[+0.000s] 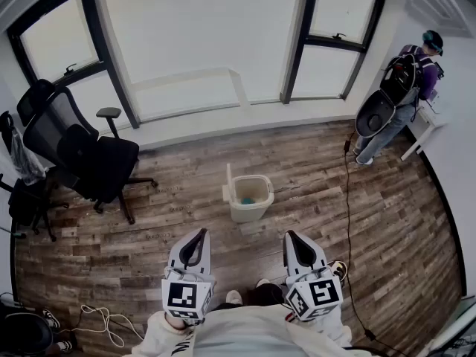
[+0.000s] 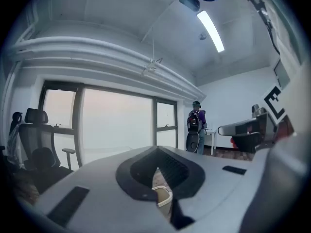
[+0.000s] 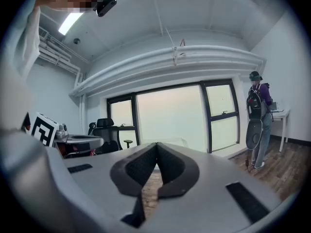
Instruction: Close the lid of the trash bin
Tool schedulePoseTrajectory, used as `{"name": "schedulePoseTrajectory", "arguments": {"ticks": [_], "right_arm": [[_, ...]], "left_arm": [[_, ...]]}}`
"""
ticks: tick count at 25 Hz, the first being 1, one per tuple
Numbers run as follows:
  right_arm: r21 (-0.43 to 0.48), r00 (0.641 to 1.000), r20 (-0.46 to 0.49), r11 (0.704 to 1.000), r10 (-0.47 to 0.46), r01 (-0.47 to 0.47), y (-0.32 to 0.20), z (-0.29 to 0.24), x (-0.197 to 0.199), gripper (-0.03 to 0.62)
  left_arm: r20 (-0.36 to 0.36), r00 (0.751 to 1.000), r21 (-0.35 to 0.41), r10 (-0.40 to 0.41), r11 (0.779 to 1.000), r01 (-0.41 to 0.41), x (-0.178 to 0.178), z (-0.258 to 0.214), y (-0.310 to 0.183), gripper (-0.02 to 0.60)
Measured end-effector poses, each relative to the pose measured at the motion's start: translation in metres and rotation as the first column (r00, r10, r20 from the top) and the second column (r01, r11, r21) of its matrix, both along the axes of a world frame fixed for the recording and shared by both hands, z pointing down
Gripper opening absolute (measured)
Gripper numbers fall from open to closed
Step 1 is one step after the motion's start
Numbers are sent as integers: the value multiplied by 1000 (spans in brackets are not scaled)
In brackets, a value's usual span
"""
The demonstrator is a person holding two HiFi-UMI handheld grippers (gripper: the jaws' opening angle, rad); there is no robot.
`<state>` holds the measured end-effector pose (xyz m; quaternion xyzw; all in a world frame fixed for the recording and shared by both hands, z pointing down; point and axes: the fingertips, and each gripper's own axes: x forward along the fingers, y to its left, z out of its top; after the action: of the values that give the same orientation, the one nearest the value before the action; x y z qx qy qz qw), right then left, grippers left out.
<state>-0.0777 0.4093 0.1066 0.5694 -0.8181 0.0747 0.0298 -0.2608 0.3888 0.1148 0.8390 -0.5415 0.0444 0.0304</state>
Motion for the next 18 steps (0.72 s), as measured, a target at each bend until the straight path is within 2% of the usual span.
{"name": "schedulePoseTrajectory", "arguments": {"ticks": [9,18], "right_arm": [[-17,1000,17,1000,16,-16,-20,9,-4,23],[-23,999,49,1000,11,-10,-77,19,5,23]], "left_arm": [[4,1000,5,20,1000,-20,-3,8,-21,7],[29,1000,14,8,1000,-9,6,9,-67,6]]}}
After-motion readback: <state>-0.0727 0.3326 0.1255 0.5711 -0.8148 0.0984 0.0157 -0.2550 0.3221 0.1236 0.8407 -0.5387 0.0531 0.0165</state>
